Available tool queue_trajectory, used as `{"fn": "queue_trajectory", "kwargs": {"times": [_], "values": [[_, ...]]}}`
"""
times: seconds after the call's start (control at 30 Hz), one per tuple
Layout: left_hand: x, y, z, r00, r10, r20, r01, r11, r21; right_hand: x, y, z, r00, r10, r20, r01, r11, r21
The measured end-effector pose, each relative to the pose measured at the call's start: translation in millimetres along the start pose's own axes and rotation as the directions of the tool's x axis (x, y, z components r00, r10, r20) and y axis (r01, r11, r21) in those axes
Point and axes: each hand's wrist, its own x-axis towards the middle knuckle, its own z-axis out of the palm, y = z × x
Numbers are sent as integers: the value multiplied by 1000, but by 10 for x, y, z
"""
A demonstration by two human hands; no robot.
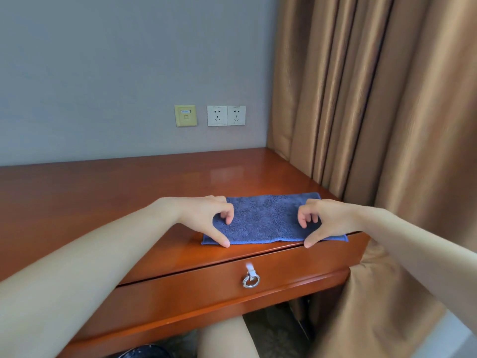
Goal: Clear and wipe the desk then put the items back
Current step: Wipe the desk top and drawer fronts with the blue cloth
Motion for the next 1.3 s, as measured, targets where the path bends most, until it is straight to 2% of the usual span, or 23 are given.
{"fn": "queue_trajectory", "kwargs": {"times": [0.1,0.2,0.27,0.33,0.37,0.43,0.5,0.57,0.63,0.73,0.8,0.83,0.93,1.0,1.1,1.2,1.27,1.3], "values": [[-14,19,-43,998,48,-48,-41,991,131,35,-77,-50,998,-6,57,8,999,-36],[-23,26,-51,992,42,-118,-13,972,235,68,-132,-141,992,16,122,-15,1000,-9],[-36,7,-58,989,6,-147,29,971,236,103,-138,-206,995,30,98,-35,998,44],[-51,-33,-84,986,-38,-161,73,974,215,174,-127,-266,999,41,-7,-40,998,43],[-56,-67,-100,981,-59,-187,87,985,146,215,-117,-286,996,46,-74,-44,999,26],[-76,-156,-144,956,-117,-268,91,990,-107,303,-114,-324,978,47,-203,-46,999,12],[-96,-245,-191,940,-182,-288,75,935,-346,376,-152,-373,951,45,-306,-34,999,43],[-107,-302,-229,926,-244,-289,77,869,-489,434,-197,-452,943,31,-332,-17,999,45],[-101,-367,-289,860,-359,-362,70,786,-614,479,-212,-530,965,31,-260,-13,997,72],[-139,-504,-435,753,-525,-398,52,650,-758,516,-150,-572,997,72,-18,-61,930,363],[-196,-600,-518,737,-569,-365,37,573,-819,551,-113,-558,981,75,180,-155,858,490],[-216,-645,-554,742,-571,-350,29,549,-835,584,-116,-558,965,76,251,-194,851,489],[-232,-768,-652,765,-564,-313,20,506,-862,731,-159,-674,939,160,303,-272,886,376],[-214,-849,-769,746,-585,-317,-15,461,-887,852,-189,-851,933,249,258,-336,861,381],[-137,-983,-1055,690,-631,-355,-76,425,-902,1054,-253,-1153,938,317,140,-343,795,500],[-27,-1079,-1394,617,-669,-415,-159,410,-898,1339,-358,-1419,927,374,-31,-254,685,683],[17,-1109,-1639,563,-679,-472,-216,430,-877,1524,-459,-1598,893,415,-173,-121,592,797],[12,-1119,-1770,531,-680,-506,-250,444,-860,1609,-513,-1702,867,424,-262,-42,586,809]]}}
